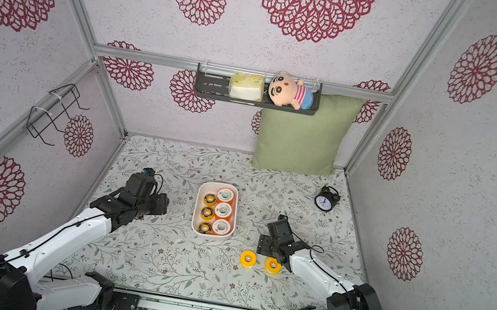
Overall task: Put the sealing tape into the storage box
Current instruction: Pick up the sealing tape at the center of the board.
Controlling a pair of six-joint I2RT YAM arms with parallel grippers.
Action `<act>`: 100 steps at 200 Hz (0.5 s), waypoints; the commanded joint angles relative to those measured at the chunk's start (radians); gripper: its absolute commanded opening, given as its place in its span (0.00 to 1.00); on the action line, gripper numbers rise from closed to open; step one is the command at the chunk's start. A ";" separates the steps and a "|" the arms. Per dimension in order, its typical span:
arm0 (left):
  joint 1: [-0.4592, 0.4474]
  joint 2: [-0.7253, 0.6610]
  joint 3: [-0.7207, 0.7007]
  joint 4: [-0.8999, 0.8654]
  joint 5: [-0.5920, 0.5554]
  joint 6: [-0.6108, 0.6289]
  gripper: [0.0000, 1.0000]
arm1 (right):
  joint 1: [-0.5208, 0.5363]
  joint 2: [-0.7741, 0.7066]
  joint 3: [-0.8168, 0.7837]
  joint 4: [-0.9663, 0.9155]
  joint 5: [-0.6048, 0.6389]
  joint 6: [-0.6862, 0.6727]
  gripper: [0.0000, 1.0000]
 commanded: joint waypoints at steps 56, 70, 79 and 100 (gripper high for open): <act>0.010 0.018 0.033 0.012 0.026 0.017 0.59 | -0.004 -0.036 0.015 0.005 -0.025 -0.042 0.82; 0.011 0.019 0.033 0.011 0.026 0.017 0.59 | -0.004 -0.020 0.017 0.007 -0.025 -0.044 0.82; 0.010 0.019 0.035 0.011 0.025 0.017 0.59 | -0.003 -0.010 0.019 0.006 -0.017 -0.040 0.82; 0.011 0.021 0.035 0.010 0.027 0.016 0.59 | -0.003 -0.001 0.025 0.011 -0.010 -0.037 0.82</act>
